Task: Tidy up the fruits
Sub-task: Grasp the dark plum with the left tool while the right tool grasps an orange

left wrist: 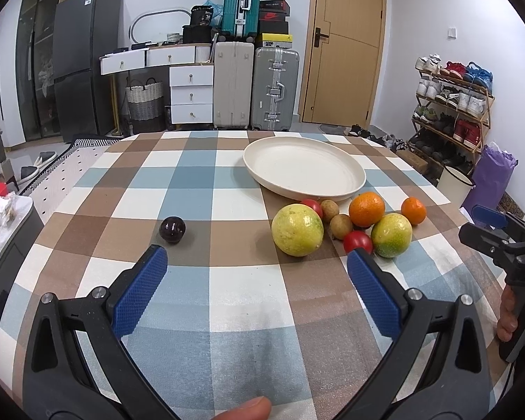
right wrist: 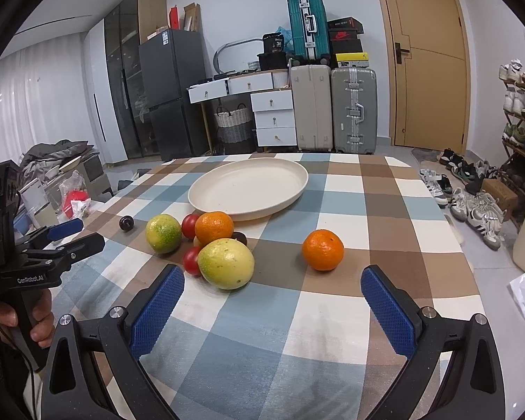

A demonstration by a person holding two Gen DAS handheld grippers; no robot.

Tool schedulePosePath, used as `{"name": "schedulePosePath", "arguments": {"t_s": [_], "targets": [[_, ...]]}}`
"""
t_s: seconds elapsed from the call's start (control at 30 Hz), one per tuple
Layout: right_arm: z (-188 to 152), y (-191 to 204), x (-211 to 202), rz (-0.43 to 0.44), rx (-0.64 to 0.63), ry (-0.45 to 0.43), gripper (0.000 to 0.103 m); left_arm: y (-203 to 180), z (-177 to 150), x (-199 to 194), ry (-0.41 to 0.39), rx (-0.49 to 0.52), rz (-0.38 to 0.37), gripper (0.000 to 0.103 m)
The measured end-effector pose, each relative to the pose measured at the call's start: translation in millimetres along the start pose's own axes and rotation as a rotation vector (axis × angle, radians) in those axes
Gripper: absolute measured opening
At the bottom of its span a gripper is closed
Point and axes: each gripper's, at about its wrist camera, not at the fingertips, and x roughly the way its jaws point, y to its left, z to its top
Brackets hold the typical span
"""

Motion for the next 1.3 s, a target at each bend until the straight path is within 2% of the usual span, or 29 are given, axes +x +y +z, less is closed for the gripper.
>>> {"name": "schedulePosePath", "arguments": {"t_s": [0.17,0.43,0.63,0.8,1.03,1.3], "targets": [[1.0,-0.4,2.9,-0.011,0.004,0.013,0.103,2.1,-0.7,2.6,0.007,-0.005,0.004,0.102],[2.3,-10.7,22.5,-0.044,0.038,0.102,0.103,6.3,-2.0,9.3,0.039,-0.029,0.002,0.103],[8.9,-22.5,35.8,-0.004,0.072,0.166,0.103,15.0,3.4,11.4,0.043,-0.019,0.036,0.103],[18.2,-32.2,43.4,0.001,0.093,0.173,0.103,33.6,12.8,17.9,0.064,-0.031,0.079,0.102],[29.8,-43.7,63.5,-0.013,0.116,0.224,0.102,65.0,28.4,35.5,0.091,-0.077,0.083,0.102],[38.8,-52.3,89.2,-0.031,0.114,0.263,0.096,81.4,38.3,69.5,0.163,-0.074,0.1,0.094]]}}
